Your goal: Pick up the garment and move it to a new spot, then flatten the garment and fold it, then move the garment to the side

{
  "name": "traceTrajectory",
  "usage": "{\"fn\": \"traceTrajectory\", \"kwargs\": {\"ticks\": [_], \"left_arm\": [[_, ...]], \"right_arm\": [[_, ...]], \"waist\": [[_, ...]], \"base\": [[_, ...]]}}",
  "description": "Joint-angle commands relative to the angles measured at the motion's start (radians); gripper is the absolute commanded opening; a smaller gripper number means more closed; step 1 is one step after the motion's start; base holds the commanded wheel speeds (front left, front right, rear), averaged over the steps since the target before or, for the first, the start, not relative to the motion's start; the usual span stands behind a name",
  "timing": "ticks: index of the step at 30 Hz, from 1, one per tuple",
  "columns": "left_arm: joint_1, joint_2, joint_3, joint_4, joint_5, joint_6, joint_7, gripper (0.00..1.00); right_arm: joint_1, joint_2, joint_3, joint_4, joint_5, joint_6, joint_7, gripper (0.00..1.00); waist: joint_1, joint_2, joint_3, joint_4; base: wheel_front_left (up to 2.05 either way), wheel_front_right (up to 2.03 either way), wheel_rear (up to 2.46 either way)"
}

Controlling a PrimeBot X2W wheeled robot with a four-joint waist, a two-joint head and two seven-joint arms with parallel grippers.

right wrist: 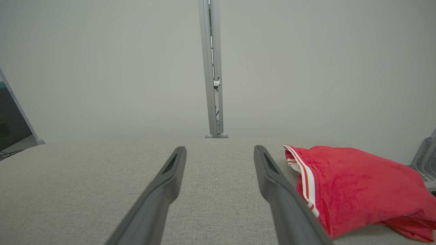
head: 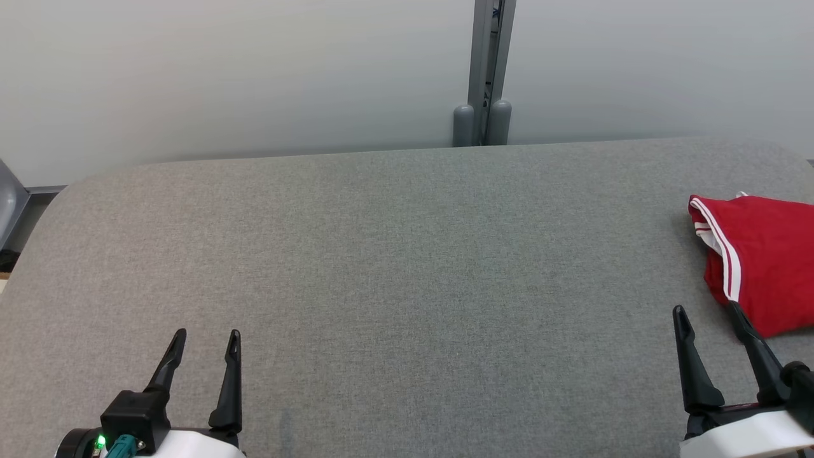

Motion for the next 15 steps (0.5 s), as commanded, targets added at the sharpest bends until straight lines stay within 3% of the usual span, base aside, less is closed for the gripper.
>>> {"fn": "traceTrajectory", "kwargs": {"ticks": [1, 15], "left_arm": [[0.007, 0.007, 0.0, -0.003, -0.003, 0.001, 0.0, 1.0], [-0.012, 0.011, -0.008, 0.004, -0.005, 0.006, -0.008, 1.0]], "right_arm": [[0.006, -0.001, -0.003, -0.005, -0.004, 0.0, 0.005, 1.0], [-0.005, 0.0, -0.006, 0.004, -0.013, 0.0, 0.007, 1.0]], "waist": [[0.0, 0.0, 0.001, 0.0], [0.0, 0.0, 0.008, 0.001]], "base": [[0.0, 0.0, 0.0], [0.0, 0.0, 0.0]]}}
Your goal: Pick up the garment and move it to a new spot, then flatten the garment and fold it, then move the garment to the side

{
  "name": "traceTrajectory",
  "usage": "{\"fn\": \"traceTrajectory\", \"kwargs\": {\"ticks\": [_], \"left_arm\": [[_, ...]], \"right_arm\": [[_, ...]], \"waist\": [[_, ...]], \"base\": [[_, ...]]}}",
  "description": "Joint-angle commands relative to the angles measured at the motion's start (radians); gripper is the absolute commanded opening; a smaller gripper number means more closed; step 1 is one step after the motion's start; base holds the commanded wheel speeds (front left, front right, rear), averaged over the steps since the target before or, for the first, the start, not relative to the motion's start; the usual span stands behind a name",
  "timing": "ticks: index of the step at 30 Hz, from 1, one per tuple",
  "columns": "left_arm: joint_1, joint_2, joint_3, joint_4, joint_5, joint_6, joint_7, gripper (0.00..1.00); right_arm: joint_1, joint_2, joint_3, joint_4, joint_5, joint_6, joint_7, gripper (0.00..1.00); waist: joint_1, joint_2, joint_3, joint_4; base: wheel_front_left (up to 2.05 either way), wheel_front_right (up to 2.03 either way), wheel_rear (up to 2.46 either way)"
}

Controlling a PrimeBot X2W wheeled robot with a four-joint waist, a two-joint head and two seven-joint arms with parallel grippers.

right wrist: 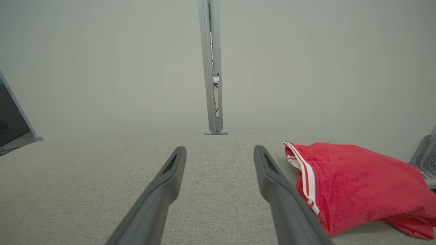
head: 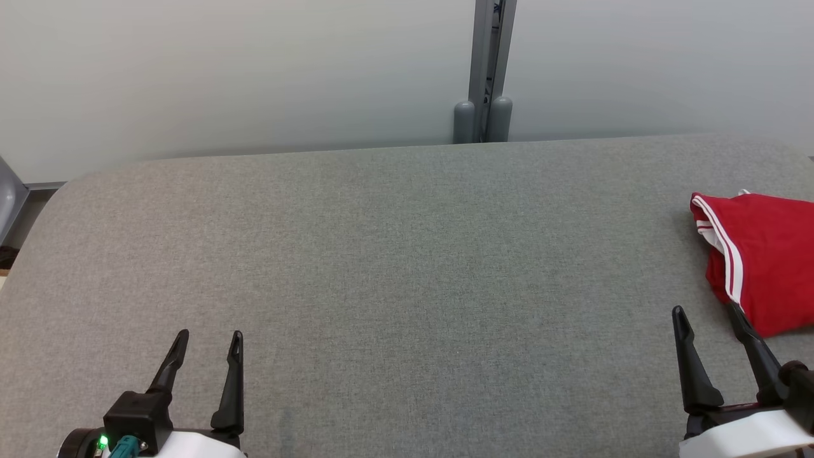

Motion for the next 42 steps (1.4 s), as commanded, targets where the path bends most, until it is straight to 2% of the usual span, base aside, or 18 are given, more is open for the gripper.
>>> {"fn": "traceTrajectory", "kwargs": {"ticks": [1, 16, 17, 21, 42], "left_arm": [[-0.013, 0.008, 0.001, 0.002, -0.002, 0.006, -0.006, 1.0], [-0.025, 0.013, -0.008, 0.005, -0.003, 0.01, -0.006, 1.0], [-0.01, 0.007, -0.008, 0.005, 0.0, 0.008, -0.006, 0.0], [0.006, -0.014, -0.014, 0.026, -0.015, 0.005, 0.0, 0.0], [-0.046, -0.064, 0.078, 0.084, -0.343, -0.09, 0.057, 0.0]], "right_arm": [[-0.004, -0.002, -0.004, 0.001, -0.007, 0.0, 0.0, 1.0], [-0.011, 0.002, -0.004, -0.005, 0.003, 0.0, -0.007, 1.0], [-0.001, 0.005, 0.0, -0.001, 0.002, 0.0, -0.001, 0.0], [0.009, 0.013, 0.006, 0.026, 0.019, 0.0, 0.0, 0.0], [-0.05, 0.002, 0.006, 0.104, 0.402, 0.0, 0.037, 0.0]], "waist": [[0.0, 0.0, 0.0, 0.001], [0.0, 0.0, 0.012, 0.004], [0.0, 0.0, 0.012, 0.004], [0.0, 0.0, 0.013, 0.004], [0.0, 0.0, 0.008, 0.003]], "base": [[0.0, 0.0, 0.0], [0.0, 0.0, 0.0], [0.0, 0.0, 0.0], [0.0, 0.0, 0.0], [0.0, 0.0, 0.0]]}}
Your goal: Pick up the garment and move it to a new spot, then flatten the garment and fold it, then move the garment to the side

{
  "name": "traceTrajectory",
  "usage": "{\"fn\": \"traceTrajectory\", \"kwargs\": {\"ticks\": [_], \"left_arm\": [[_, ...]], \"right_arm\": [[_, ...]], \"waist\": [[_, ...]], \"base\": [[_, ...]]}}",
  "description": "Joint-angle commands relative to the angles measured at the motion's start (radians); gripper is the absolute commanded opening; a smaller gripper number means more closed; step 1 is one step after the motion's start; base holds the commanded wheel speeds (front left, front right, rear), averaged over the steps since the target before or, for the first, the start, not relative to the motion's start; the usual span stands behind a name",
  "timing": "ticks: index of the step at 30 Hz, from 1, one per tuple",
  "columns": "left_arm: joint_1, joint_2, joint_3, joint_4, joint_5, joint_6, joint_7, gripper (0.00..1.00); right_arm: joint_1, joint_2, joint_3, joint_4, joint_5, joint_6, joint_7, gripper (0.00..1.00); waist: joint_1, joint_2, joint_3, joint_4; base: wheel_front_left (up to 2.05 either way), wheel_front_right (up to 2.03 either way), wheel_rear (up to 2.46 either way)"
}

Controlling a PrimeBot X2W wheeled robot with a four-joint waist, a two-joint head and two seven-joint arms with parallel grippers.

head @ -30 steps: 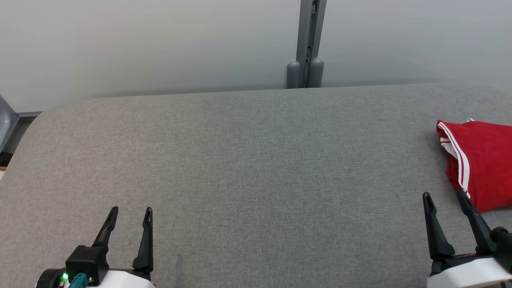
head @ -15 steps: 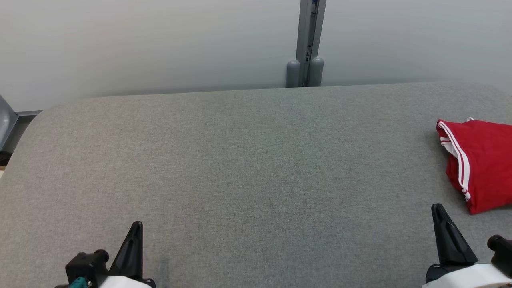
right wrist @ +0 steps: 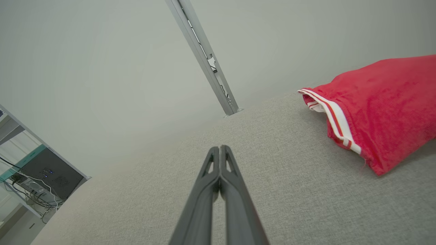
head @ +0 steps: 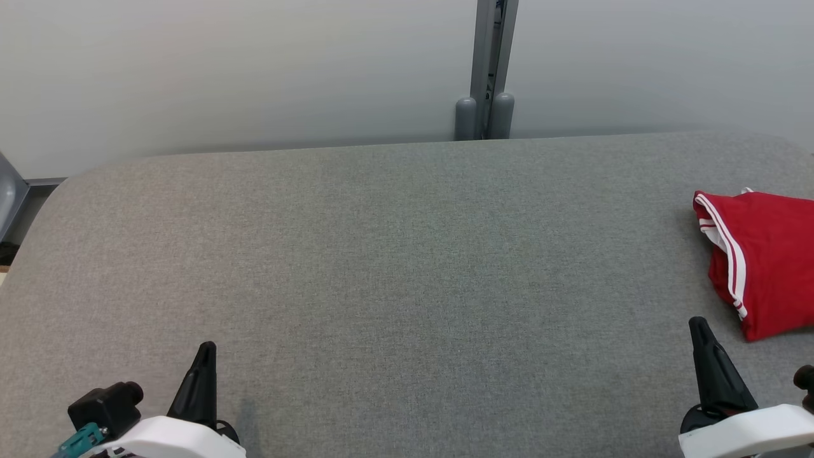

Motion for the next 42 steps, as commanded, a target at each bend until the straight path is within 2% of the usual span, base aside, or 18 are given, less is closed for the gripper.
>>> {"fn": "traceTrajectory", "kwargs": {"ticks": [1, 19, 42], "left_arm": [[-0.035, 0.004, 0.021, -0.005, -0.041, -0.014, 0.005, 0.0], [-0.074, -0.038, 0.094, 0.036, -0.282, -0.086, 0.052, 0.0], [-0.108, -0.082, 0.168, 0.072, -0.503, -0.153, 0.1, 0.0]], "right_arm": [[-0.029, -0.011, -0.003, -0.003, 0.048, 0.0, 0.007, 0.0], [-0.072, -0.016, -0.008, 0.055, 0.329, 0.0, 0.038, 0.0], [-0.114, -0.017, -0.018, 0.11, 0.589, 0.0, 0.07, 0.0]], "waist": [[0.0, -0.0001, 0.0, 0.0], [0.0, -0.0001, -0.005, -0.001], [0.0, -0.0001, -0.01, -0.001]], "base": [[0.0, 0.0, 0.0], [0.0, 0.0, 0.0], [0.0, 0.0, 0.0]]}}
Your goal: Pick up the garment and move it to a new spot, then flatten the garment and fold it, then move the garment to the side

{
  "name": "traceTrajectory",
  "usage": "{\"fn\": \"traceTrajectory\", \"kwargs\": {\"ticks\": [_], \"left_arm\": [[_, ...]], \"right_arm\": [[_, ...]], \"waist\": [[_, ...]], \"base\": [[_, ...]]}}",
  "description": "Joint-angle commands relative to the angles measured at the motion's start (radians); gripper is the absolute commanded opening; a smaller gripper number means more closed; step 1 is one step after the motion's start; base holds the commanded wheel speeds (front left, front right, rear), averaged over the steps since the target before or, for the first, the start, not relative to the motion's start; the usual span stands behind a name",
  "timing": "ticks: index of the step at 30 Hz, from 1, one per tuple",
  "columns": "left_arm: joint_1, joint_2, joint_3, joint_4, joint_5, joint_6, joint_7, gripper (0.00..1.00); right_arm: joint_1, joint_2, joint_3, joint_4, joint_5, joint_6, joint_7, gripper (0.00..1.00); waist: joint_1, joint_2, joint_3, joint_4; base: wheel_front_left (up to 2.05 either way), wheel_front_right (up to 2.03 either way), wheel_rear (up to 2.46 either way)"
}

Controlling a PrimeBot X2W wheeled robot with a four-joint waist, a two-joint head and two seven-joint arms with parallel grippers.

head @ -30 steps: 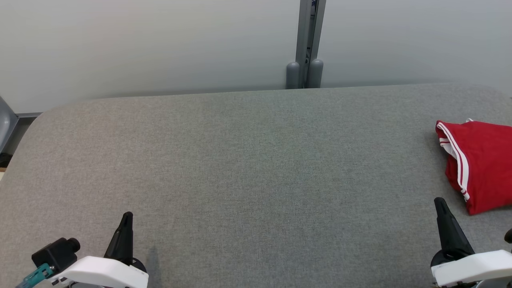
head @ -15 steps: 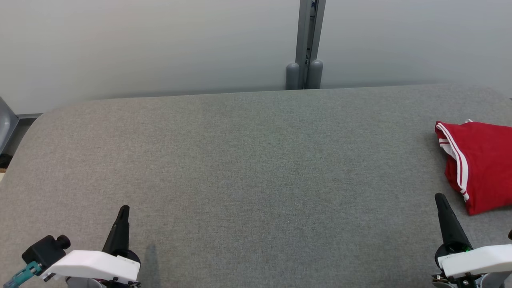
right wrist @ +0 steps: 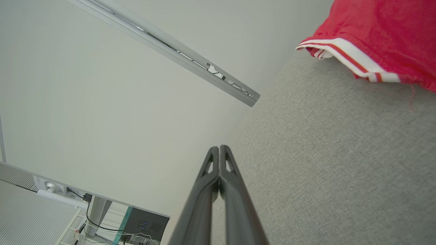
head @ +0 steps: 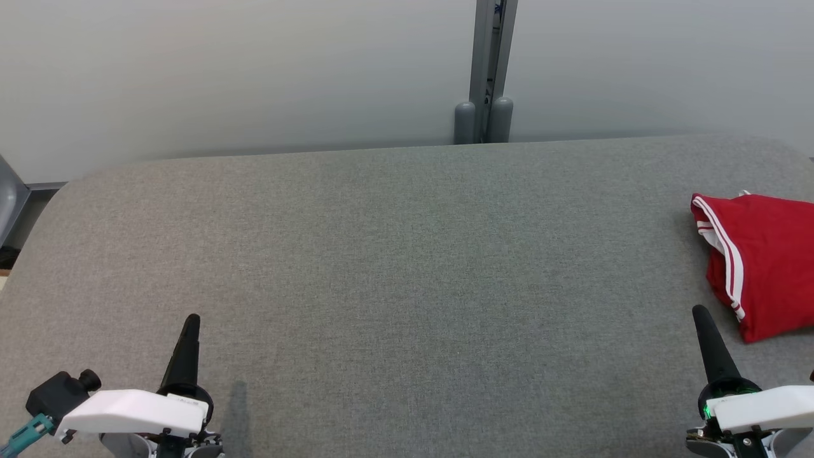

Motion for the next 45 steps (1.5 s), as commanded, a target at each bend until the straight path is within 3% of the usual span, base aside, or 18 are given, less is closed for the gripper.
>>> {"fn": "traceTrajectory", "kwargs": {"ticks": [1, 45], "left_arm": [[-0.023, 0.004, 0.014, -0.004, -0.023, -0.009, 0.006, 0.0], [-0.075, -0.066, 0.129, 0.053, -0.339, -0.108, 0.082, 0.0]], "right_arm": [[-0.025, -0.01, -0.006, -0.003, 0.027, 0.0, 0.005, 0.0], [-0.082, -0.005, -0.025, 0.08, 0.4, 0.0, 0.058, 0.0]], "waist": [[0.0, 0.0, 0.0, 0.0], [0.0, 0.0, -0.01, -0.001]], "base": [[0.0, 0.0, 0.0], [0.0, 0.0, 0.0]]}}
